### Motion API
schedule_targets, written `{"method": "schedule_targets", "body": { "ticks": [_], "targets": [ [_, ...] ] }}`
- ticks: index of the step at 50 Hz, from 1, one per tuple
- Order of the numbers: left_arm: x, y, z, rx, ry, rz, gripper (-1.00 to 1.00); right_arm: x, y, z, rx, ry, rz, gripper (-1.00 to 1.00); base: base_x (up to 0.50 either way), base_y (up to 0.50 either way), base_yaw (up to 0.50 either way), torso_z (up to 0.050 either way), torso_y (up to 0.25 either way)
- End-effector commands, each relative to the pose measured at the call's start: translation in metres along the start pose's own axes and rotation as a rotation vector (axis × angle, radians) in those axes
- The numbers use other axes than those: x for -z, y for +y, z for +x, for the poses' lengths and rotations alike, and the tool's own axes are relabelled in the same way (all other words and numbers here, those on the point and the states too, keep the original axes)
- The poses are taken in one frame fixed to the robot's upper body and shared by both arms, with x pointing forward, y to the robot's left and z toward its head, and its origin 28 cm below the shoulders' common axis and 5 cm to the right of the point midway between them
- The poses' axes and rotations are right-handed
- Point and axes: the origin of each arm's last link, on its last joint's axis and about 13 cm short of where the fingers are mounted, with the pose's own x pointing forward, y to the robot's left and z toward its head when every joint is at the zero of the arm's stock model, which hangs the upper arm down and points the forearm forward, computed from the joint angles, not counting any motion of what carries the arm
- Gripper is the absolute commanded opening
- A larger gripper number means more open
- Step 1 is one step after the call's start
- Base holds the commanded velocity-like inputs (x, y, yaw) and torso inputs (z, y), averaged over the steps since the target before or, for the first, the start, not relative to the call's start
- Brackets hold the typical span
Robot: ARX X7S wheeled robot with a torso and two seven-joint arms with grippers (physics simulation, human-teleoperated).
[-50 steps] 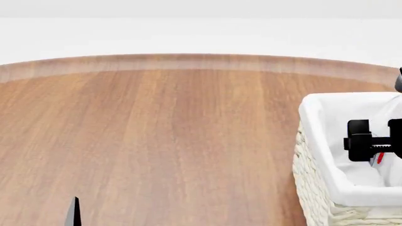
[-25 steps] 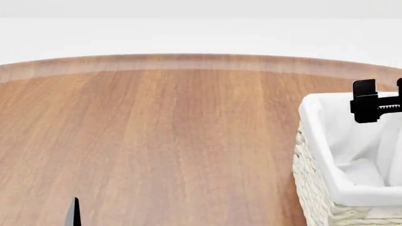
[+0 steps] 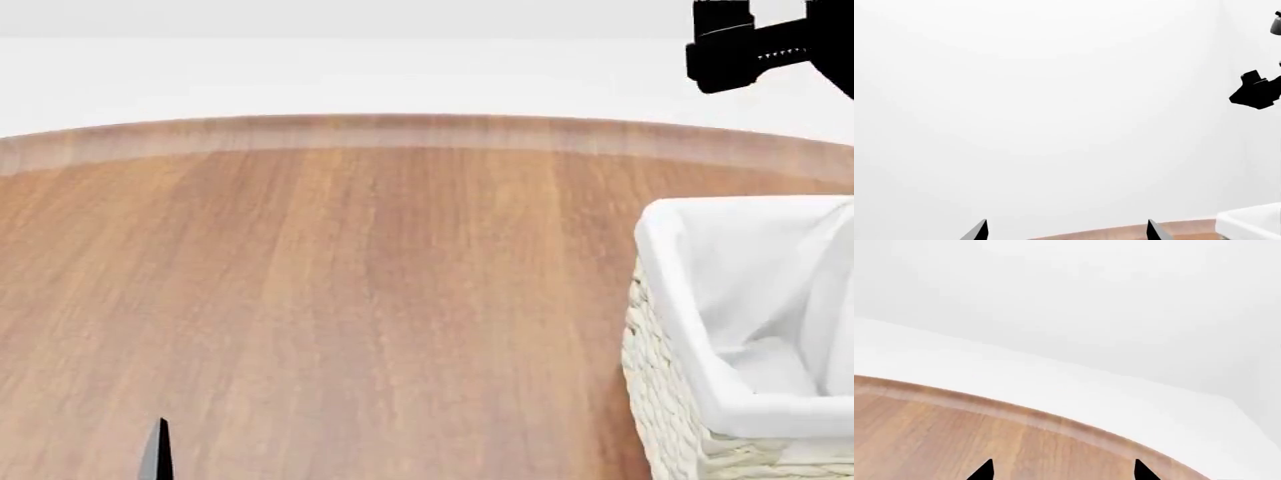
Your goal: Pick up the cream cheese box, and put it in the basket.
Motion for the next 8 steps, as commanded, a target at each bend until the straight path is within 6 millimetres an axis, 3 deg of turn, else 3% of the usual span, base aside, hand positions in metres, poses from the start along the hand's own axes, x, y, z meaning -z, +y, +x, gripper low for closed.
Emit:
{"method": "schedule_targets", "body": {
  "ticks": [1, 8],
  "targets": [
    [0.001, 0.0, 0.0, 0.001, 0.003, -0.001, 1.0, 0.007, 0.033, -0.022, 0.012, -0.215, 0.04, 1.0, 0.0, 0.0, 0.0, 0.0, 0.0],
    [0.001, 0.0, 0.0, -0.004, 0.005, -0.002, 1.0, 0.034, 0.063, -0.04, 0.107, -0.363, 0.111, 1.0, 0.0, 0.0, 0.0, 0.0, 0.0]
  ]
}}
